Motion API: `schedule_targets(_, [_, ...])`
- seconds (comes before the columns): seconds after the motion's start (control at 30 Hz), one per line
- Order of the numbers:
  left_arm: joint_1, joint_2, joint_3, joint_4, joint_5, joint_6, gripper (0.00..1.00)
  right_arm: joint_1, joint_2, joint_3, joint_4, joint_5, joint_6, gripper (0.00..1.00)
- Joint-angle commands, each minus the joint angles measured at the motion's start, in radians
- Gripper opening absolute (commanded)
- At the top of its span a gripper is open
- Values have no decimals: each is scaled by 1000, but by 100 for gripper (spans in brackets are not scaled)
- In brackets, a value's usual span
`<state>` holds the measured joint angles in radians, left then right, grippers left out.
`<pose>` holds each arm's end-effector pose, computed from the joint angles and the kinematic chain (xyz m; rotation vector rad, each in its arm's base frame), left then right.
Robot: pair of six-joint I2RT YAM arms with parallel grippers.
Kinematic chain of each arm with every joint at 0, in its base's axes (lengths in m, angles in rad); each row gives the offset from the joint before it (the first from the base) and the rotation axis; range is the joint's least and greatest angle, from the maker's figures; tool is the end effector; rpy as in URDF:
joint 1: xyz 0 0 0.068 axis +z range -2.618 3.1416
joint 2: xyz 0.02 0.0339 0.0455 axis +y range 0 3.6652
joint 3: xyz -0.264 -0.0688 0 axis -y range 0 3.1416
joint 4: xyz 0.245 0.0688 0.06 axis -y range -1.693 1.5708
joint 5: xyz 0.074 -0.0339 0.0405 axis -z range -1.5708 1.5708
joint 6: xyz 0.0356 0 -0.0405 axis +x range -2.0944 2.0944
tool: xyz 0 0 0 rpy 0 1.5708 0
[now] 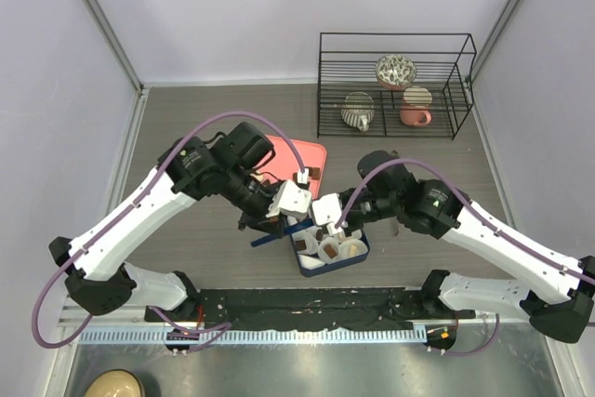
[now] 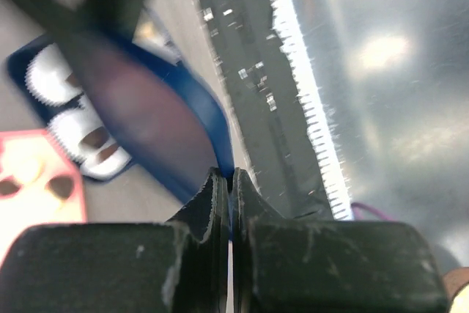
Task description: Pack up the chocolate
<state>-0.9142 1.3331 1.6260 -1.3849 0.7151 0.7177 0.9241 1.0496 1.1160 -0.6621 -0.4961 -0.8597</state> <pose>0.1168 -0.1897 0.4087 2.0253 1.5845 -1.0134 0.1167 0.1828 0.3595 -1.8292 1.1099 0.5730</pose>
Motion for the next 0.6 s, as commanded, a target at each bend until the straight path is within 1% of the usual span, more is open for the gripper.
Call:
schedule_targets(0.0, [-12,-54,115,-276,-41,49,0,2,-16,13,55,-9,108,11])
schedule_targets(0.03, [-12,-60,135,-273,-75,54,0,2,-20,18,41,-10,131,7])
schedule_targets(0.07, [-12,-69,184,-275,-133,61,6,4,-26,18,38,-10,160,6])
schedule_targets(0.13, [-8,-87,225,-240,-228,45,13,1,-49,25,48,-1,290,5])
schedule_targets(0.17, [-5,-101,250,-205,-331,20,16,1,-56,28,58,22,354,5])
schedule_targets(0.2, [18,-132,256,-116,-374,-4,18,1,-63,31,62,28,405,5])
schedule_targets(0.23, [37,-146,262,-77,-409,-29,18,1,-65,45,65,31,507,5])
schedule_targets(0.27, [61,-161,265,-42,-443,-41,19,1,-66,51,65,37,554,5])
schedule_targets(0.3, [102,-185,264,51,-523,-56,19,-2,-68,57,62,36,597,6])
schedule_targets(0.33, [112,-195,261,96,-587,-82,19,-4,-65,68,61,30,685,6])
schedule_targets(0.37, [123,-205,250,192,-642,-133,21,-7,-62,73,58,25,727,6])
schedule_targets(0.43, [172,-233,197,269,-754,-178,23,-30,-51,87,45,-8,807,6])
schedule_targets(0.47, [187,-241,171,326,-775,-217,28,-43,-46,85,45,-24,894,6])
schedule_targets(0.5, [222,-248,123,345,-790,-230,31,-65,-43,85,45,-53,940,6])
schedule_targets(0.53, [241,-265,94,366,-810,-239,34,-146,-34,74,47,-144,980,6])
schedule_targets(0.57, [256,-273,69,401,-824,-263,46,-192,-27,64,53,-223,1075,7])
